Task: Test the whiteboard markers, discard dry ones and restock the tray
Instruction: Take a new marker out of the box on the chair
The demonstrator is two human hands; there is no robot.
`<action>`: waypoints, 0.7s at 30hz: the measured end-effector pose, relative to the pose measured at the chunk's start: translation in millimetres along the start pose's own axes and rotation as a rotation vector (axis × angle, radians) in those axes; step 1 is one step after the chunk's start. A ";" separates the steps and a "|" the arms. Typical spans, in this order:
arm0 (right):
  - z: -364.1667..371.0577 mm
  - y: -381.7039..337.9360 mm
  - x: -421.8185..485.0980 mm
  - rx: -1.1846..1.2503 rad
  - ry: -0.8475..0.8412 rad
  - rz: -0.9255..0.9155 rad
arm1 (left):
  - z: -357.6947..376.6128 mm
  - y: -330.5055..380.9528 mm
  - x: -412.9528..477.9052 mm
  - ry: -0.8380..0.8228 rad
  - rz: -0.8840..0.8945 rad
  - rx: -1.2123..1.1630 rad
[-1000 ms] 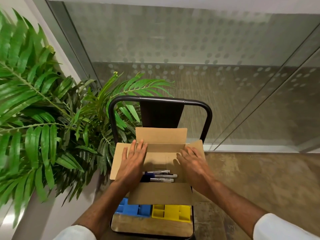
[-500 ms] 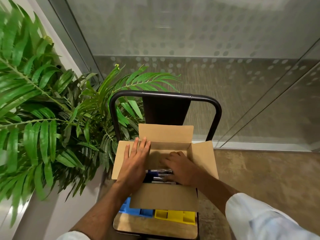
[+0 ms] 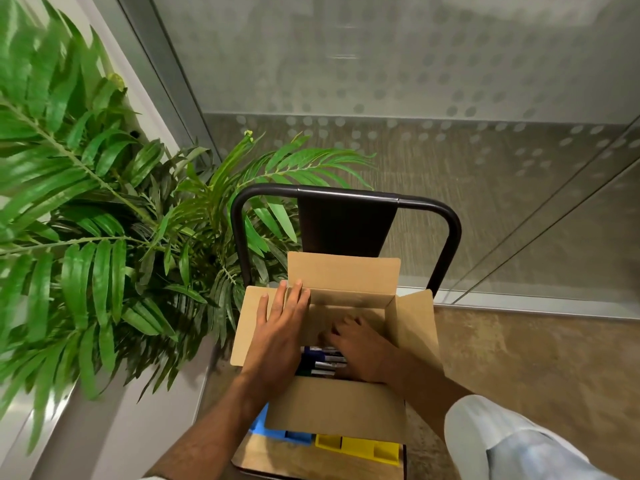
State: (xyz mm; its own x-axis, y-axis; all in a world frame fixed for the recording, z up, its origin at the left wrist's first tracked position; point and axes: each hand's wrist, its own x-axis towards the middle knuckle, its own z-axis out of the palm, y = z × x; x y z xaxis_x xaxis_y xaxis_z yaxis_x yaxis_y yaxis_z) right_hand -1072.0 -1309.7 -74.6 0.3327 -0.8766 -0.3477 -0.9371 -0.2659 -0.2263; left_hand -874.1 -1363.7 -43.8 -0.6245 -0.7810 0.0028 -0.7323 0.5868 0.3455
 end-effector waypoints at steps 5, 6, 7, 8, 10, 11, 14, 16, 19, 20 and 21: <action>1.3 -0.4 3.7 0.067 -0.002 -0.001 | 4.2 -0.3 1.2 0.015 -0.014 -0.010; 0.4 -0.4 3.8 0.089 -0.013 0.005 | 4.9 -0.5 1.7 0.015 -0.016 -0.011; 0.2 -0.2 3.7 0.110 -0.023 0.010 | 5.0 -0.5 2.2 0.013 -0.016 -0.010; -0.3 -0.3 3.6 0.125 -0.032 0.015 | 5.5 -0.5 2.6 0.013 -0.015 -0.009; -0.4 -1.5 3.8 0.135 -0.040 0.024 | 5.9 -0.4 2.7 0.020 -0.014 -0.005; -0.1 -2.6 4.8 0.133 -0.041 0.025 | 6.2 -0.5 2.7 0.025 -0.014 -0.008; 0.9 -6.5 8.3 0.122 -0.012 0.019 | 6.7 -0.6 2.0 0.035 -0.015 -0.017; 2.8 -7.8 10.5 0.132 -0.005 0.029 | 6.8 -0.1 2.3 0.040 -0.018 -0.019; 4.4 -7.3 11.0 0.174 -0.011 0.053 | 7.1 0.7 3.2 0.037 -0.024 -0.011; 3.1 -7.9 10.4 0.168 -0.013 0.054 | 7.3 0.6 3.2 0.035 -0.025 -0.010; 2.3 -9.0 10.1 0.149 -0.023 0.052 | 7.4 0.3 3.1 0.036 -0.023 -0.011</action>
State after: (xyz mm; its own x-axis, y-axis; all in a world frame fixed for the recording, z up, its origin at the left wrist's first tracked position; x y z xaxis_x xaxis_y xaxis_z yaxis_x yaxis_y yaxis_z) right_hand -1060.0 -1315.2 -78.2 0.2879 -0.8778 -0.3828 -0.9275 -0.1561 -0.3396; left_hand -878.3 -1364.4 -50.7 -0.5973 -0.8016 0.0280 -0.7434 0.5663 0.3560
